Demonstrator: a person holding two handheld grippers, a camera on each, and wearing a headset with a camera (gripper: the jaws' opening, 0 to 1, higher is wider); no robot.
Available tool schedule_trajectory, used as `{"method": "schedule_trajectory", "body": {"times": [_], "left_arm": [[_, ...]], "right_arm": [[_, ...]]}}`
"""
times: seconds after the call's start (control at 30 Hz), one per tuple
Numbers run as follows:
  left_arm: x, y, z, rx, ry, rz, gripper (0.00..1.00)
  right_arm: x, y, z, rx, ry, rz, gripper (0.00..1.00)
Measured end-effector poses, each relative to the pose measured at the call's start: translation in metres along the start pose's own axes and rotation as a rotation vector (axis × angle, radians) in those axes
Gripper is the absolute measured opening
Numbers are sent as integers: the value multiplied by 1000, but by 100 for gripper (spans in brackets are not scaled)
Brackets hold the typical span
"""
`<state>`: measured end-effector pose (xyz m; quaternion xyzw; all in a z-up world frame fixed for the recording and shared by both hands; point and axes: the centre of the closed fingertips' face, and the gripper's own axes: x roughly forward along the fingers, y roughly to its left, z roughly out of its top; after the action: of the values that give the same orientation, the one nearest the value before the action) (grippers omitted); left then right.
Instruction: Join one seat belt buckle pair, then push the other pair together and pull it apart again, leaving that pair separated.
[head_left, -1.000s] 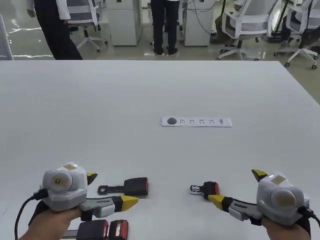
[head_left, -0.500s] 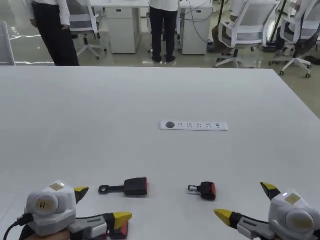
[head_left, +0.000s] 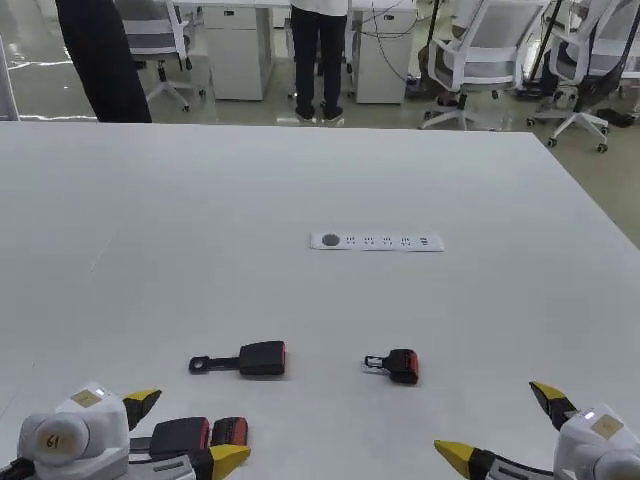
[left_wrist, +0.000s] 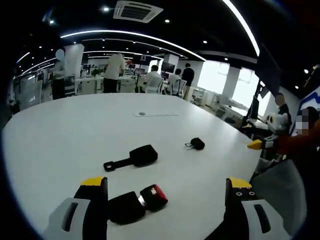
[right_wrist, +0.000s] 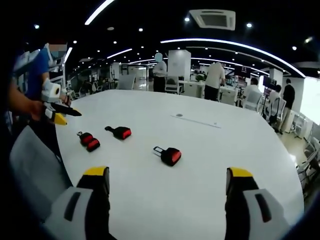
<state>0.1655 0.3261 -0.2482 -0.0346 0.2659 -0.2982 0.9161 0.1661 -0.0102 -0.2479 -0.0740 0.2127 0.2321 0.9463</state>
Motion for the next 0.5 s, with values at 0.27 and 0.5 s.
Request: {"method": "schedule_trajectory", "body": {"times": [0.27,0.5], "left_arm": [[-12,-4,0,2,-14,16,100],[-16,-8,6,6,-25,29,100]], "right_arm": [[-13,2,-4,24,-8,-1,99],[-13,2,-3,18,-9,9,99]]}}
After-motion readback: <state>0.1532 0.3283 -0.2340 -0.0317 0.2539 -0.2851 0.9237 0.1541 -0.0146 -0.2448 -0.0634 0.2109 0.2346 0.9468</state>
